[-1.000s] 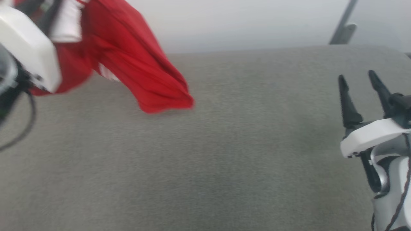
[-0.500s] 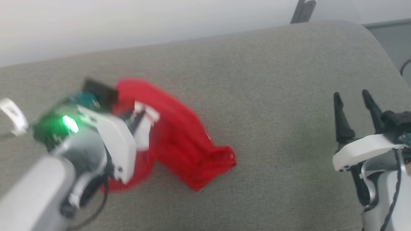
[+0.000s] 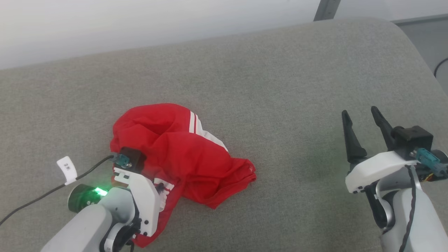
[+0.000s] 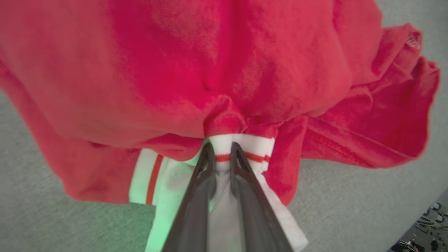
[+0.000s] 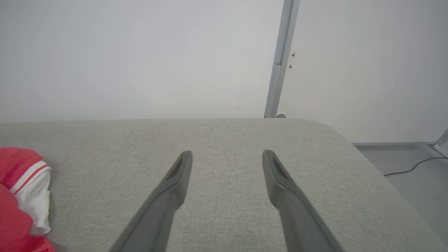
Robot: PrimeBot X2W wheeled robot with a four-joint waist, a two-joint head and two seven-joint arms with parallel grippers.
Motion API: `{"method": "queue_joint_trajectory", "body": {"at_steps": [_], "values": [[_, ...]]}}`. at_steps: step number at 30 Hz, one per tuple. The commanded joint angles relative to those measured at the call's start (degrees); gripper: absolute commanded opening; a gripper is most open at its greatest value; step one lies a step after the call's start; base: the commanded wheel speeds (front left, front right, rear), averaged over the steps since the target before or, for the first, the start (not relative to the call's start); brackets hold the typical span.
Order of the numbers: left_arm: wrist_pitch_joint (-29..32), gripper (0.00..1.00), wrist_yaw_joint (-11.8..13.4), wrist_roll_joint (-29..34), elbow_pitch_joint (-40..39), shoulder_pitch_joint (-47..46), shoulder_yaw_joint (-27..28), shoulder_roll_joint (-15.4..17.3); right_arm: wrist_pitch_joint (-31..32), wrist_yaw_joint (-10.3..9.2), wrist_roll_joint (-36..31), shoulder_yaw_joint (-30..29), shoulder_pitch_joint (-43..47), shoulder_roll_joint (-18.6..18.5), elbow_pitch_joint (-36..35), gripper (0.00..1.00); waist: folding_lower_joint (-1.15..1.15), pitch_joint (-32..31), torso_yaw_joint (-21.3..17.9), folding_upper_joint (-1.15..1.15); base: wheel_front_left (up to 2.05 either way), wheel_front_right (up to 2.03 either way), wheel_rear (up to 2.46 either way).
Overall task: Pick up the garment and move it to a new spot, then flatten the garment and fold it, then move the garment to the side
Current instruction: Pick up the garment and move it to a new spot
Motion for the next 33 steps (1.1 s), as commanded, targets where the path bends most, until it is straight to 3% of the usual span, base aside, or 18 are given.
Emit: {"method": "queue_joint_trajectory", "body": {"at_steps": [1, 2, 3, 4, 10, 15, 27, 33], "values": [[0.02, 0.20, -0.48, -0.31, 1.54, 0.13, -0.60, -0.19, -0.25, 0.03, 0.27, 0.26, -0.73, -0.13, 0.23, 1.00, 0.00, -0.24, 0.18, 0.00, 0.00, 0.00, 0.00], [-0.29, 0.29, -0.96, -0.54, 2.67, 0.05, -0.78, -0.63, -0.19, 0.03, 0.30, 0.48, -0.77, -0.22, 0.39, 1.00, 0.00, -0.43, 0.28, 0.00, 0.00, 0.00, 0.00], [-0.86, 0.46, -1.49, -0.74, 3.53, -0.23, -0.74, -1.03, -0.15, 0.03, 0.38, 0.68, -0.78, -0.29, 0.54, 1.00, 0.00, -0.68, 0.41, 0.00, 0.00, 0.00, 0.00], [-1.20, 1.00, -2.00, -0.96, 4.18, -0.63, -0.68, -1.31, -0.10, 0.03, 0.41, 0.76, -0.78, -0.41, 0.62, 1.00, 0.00, -1.01, 0.59, 0.00, 0.00, 0.00, 0.00], [-3.82, 1.00, -3.87, -1.84, 4.01, -1.55, 0.78, -1.05, 0.22, 0.03, 0.53, 1.10, 0.17, -1.41, 1.32, 1.00, 0.00, -3.59, 2.34, 0.00, 0.00, 0.00, 0.00], [-7.08, 1.00, -3.60, -2.27, 0.57, 0.26, 2.98, 0.78, 0.11, 0.03, 1.09, 1.21, 0.96, -1.85, 1.68, 1.00, 0.00, -5.97, 4.06, 0.00, 0.00, 0.00, 0.00], [-25.94, 1.00, -2.92, -3.36, -4.76, 8.59, 13.24, 5.81, -1.05, 0.03, 1.52, 0.41, 3.42, -2.43, 3.67, 1.00, 0.00, -10.16, 7.51, 0.00, 0.00, 0.00, 0.00], [-34.16, 1.00, -2.86, -4.14, -4.01, 13.72, 17.00, 6.59, -1.93, 0.03, 1.74, -1.39, 5.97, -2.54, 4.40, 1.00, 0.00, -11.97, 9.45, 0.00, 0.00, 0.00, 0.00]]}}
